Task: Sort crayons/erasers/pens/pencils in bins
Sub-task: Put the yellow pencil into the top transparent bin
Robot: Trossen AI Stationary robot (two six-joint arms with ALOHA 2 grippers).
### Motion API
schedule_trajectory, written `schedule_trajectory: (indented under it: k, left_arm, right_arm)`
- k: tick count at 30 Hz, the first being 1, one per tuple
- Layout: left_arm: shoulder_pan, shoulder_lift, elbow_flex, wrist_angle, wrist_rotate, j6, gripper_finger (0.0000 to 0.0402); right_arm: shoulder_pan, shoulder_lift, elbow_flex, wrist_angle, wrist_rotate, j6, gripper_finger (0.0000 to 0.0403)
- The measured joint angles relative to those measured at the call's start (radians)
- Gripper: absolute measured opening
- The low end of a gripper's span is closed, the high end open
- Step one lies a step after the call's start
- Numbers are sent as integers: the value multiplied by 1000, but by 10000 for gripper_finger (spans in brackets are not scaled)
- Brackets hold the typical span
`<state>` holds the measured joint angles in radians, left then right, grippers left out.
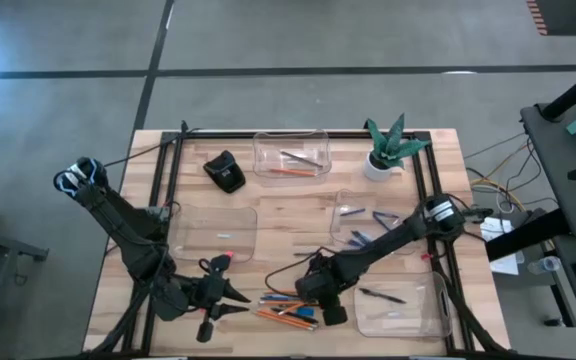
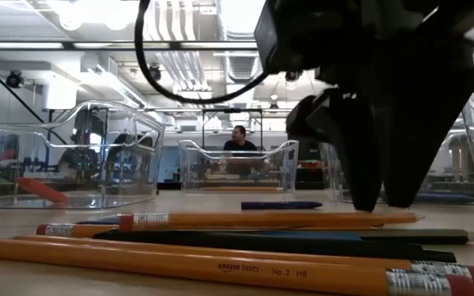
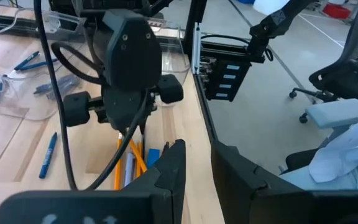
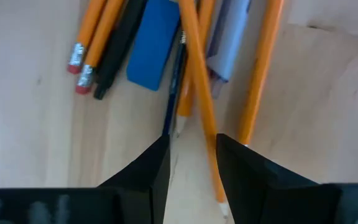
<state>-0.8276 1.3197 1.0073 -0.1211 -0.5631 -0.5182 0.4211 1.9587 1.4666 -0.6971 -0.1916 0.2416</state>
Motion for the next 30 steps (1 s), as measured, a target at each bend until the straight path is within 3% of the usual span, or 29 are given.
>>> schedule_trajectory:
  k: [14,25,30]
  left_arm:
    - [0,0,0,0,-1,0,61]
    - [0,0,0,0,-1,0,61]
    - [1,0,0,0,-2,0,61]
  right_arm:
    - [3,49,20,4,41,-17,115]
    - [1,48,19,-3,50,-17,24]
    - [1,38,17,-8,35,-16,20]
